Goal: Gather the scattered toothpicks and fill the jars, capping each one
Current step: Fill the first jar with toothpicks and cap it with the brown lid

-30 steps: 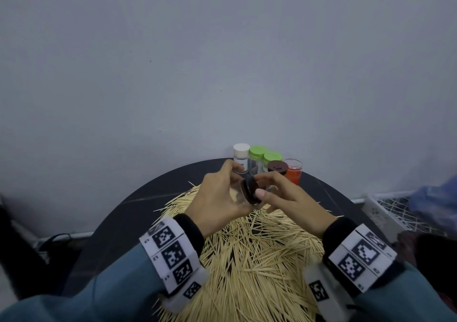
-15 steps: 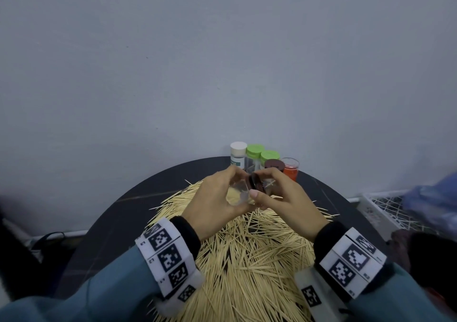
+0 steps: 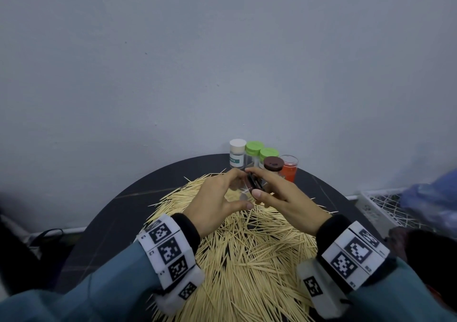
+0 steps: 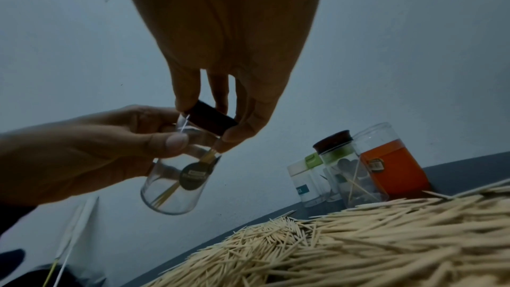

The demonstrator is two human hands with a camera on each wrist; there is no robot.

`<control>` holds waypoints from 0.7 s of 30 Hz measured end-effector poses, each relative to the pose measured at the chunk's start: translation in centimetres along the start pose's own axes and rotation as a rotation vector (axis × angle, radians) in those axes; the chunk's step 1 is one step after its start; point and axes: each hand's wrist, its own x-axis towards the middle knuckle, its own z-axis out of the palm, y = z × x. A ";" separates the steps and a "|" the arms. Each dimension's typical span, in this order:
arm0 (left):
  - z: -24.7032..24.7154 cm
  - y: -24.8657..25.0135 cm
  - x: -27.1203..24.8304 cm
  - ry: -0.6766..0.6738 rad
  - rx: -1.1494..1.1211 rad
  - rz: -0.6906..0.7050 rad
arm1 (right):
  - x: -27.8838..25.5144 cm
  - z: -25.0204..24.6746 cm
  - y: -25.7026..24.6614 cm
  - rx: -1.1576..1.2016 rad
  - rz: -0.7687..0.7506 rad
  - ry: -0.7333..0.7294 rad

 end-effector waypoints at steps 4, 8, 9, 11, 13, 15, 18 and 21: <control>0.1 -0.2 0.1 -0.026 0.007 -0.014 | 0.0 0.0 0.1 -0.019 0.005 -0.032; 0.2 -0.5 0.1 -0.047 0.005 -0.029 | 0.2 0.0 0.4 -0.009 0.001 -0.053; 0.3 -0.7 0.1 -0.053 0.002 -0.037 | 0.2 0.0 0.5 0.003 0.006 -0.056; 0.3 -0.9 0.1 -0.070 -0.009 -0.052 | 0.3 0.2 0.7 0.041 0.007 -0.074; 0.2 -1.2 0.1 -0.094 -0.001 -0.055 | 0.3 0.2 0.9 0.059 0.003 -0.099; 0.2 -1.5 0.0 -0.120 -0.002 -0.056 | 0.2 0.1 1.0 0.086 0.013 -0.128; 0.2 -1.7 0.0 -0.113 -0.027 -0.059 | 0.2 -0.1 1.0 0.071 0.006 -0.123; 0.4 -1.6 0.3 -0.118 -0.027 -0.041 | 0.0 -0.4 0.9 0.047 0.010 -0.087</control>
